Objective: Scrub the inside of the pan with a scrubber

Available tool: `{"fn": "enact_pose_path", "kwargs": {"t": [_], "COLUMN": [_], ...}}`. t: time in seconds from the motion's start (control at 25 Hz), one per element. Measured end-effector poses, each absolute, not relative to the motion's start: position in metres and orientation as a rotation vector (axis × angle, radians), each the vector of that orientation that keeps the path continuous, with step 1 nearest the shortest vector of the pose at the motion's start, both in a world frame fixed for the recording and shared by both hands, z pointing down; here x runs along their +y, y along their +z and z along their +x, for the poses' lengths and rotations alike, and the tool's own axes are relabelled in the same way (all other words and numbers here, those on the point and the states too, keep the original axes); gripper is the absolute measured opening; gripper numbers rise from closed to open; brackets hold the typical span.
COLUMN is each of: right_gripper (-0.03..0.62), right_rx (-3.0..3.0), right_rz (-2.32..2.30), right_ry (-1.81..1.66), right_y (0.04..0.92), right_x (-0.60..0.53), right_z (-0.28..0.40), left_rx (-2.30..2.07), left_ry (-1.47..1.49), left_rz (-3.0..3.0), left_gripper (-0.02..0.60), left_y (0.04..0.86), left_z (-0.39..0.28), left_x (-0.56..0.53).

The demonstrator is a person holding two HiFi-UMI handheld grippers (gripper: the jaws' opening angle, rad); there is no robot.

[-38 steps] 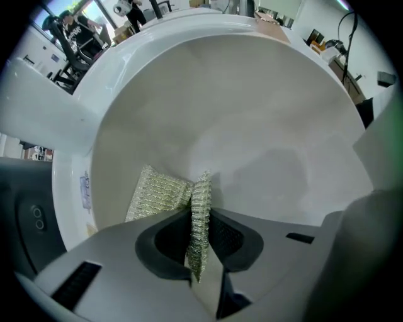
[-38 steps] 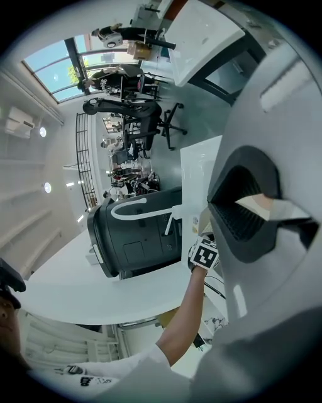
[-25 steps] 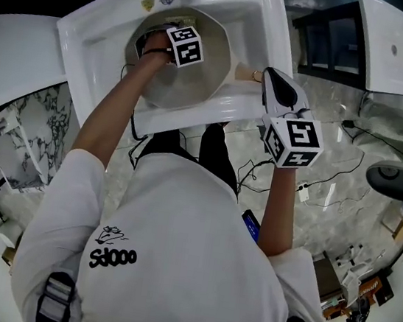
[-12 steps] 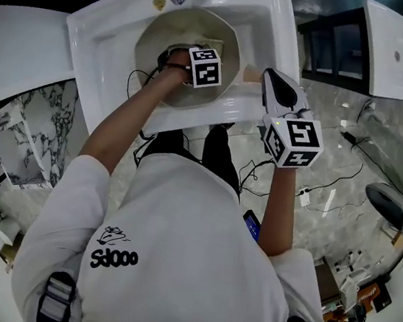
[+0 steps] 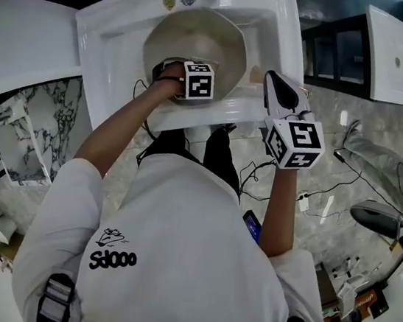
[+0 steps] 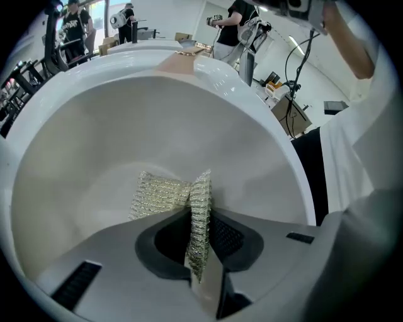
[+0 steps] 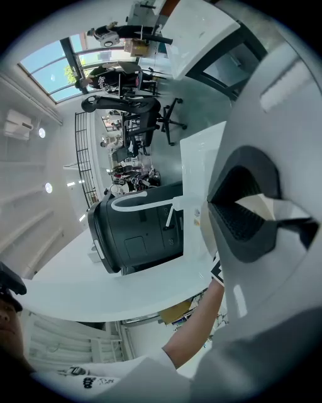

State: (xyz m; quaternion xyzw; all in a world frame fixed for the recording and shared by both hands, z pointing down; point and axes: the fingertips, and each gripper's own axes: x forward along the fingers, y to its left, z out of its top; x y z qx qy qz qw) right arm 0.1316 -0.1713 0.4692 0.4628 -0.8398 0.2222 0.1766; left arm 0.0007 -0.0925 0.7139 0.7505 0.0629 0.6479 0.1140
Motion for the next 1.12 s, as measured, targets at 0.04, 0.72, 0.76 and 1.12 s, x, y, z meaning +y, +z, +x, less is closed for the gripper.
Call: {"fn": "enact_pose_path", "kwargs": {"t": [0.04, 0.72, 0.76, 1.12], "right_gripper": [0.009, 0.011, 0.011, 0.011], "right_rx": [-2.379, -2.349, -2.346, -2.289], "right_rz": [1.311, 1.357, 1.363, 1.432], "right_ry": [0.627, 0.593, 0.593, 0.626], "right_y": [0.468, 0.458, 0.458, 0.463], "right_x": [-0.171, -0.153, -0.151, -0.130], "right_z": [0.131, 0.137, 0.138, 0.167], "left_rx": [0.196, -0.207, -0.228, -0.340], "left_ry": [1.917, 1.960, 1.953, 1.877], "left_rz": [2.187, 2.162, 2.171, 2.225], "left_gripper": [0.066, 0.063, 0.063, 0.063], "left_y": [0.714, 0.724, 0.724, 0.727], "left_z": [-0.004, -0.049, -0.046, 0.001], "left_x": [-0.091, -0.173, -0.178, -0.205]}}
